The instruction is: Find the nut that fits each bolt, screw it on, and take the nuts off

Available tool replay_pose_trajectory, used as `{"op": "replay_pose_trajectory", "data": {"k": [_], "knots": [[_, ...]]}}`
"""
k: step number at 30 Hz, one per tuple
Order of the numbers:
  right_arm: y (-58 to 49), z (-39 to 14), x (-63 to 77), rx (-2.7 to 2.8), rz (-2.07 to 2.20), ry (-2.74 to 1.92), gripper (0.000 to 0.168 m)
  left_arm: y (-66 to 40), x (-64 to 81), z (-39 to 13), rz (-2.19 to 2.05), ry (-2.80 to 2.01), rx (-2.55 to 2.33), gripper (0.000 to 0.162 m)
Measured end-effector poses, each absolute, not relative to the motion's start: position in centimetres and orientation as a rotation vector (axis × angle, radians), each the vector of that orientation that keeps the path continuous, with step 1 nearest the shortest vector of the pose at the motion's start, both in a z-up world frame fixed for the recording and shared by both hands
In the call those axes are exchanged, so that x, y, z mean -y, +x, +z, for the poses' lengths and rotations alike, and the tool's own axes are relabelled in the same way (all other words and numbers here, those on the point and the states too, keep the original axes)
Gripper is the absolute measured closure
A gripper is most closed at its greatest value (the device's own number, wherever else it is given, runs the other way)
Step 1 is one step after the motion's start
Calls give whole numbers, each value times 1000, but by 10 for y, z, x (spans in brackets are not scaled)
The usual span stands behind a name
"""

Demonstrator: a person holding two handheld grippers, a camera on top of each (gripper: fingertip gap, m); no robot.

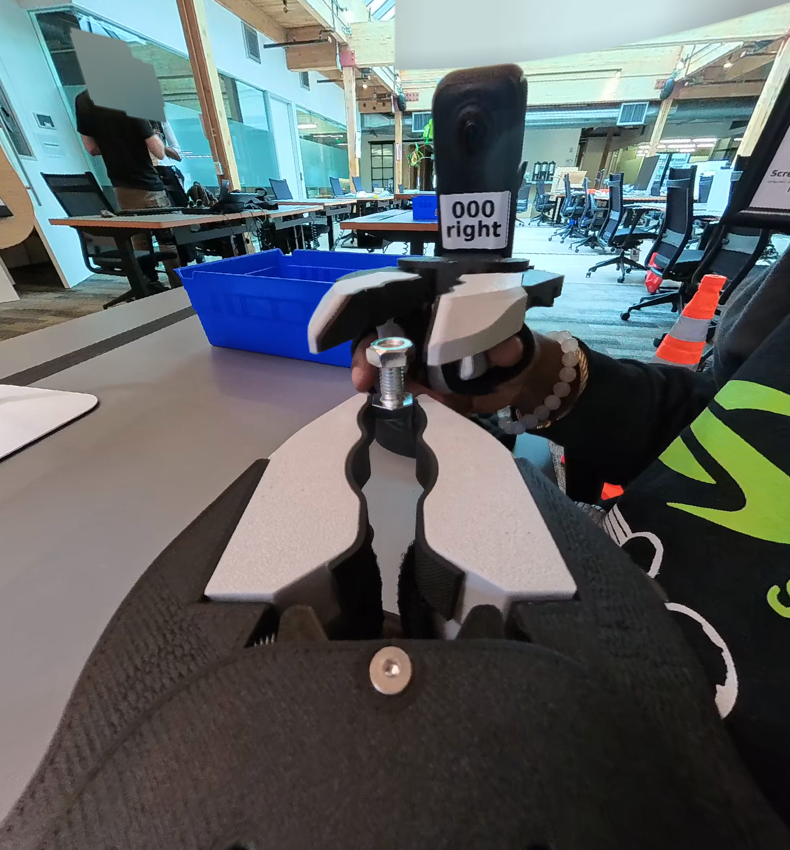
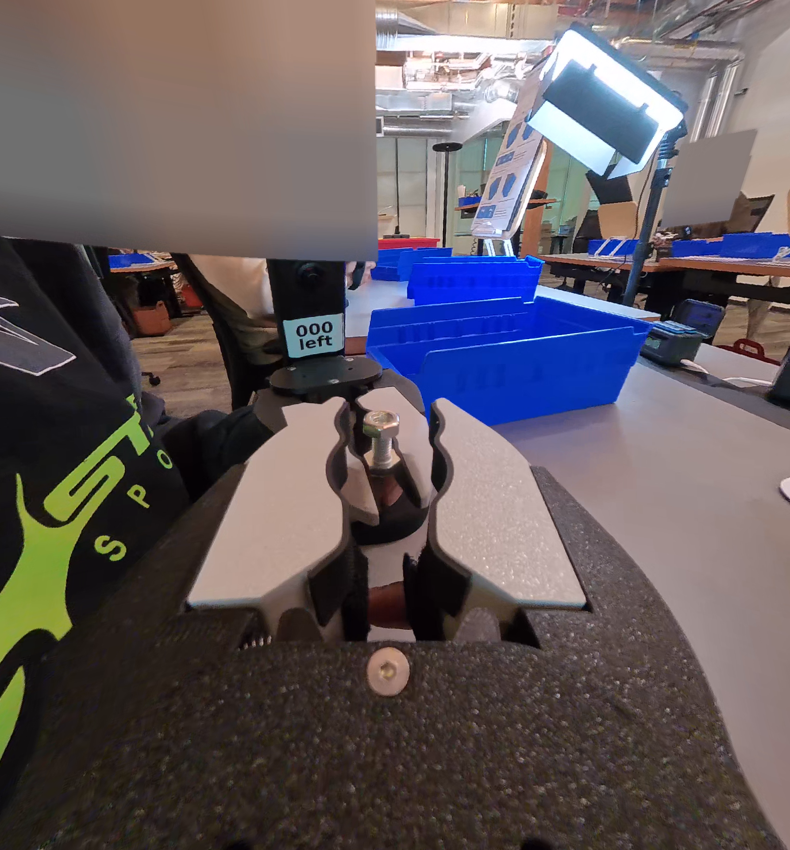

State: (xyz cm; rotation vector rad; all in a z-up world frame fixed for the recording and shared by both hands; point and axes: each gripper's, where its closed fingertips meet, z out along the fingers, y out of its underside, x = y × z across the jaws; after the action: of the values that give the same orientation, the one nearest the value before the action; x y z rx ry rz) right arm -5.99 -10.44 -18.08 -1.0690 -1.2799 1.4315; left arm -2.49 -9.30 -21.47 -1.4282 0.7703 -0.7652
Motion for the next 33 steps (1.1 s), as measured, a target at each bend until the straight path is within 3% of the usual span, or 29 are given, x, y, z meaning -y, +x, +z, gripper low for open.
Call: {"op": "replay_pose_trajectory", "data": {"k": [33], "knots": [[-50, -181, 97, 1272, 1408, -1082, 139, -26, 93, -214, -767, -1426, -764, 147]]}}
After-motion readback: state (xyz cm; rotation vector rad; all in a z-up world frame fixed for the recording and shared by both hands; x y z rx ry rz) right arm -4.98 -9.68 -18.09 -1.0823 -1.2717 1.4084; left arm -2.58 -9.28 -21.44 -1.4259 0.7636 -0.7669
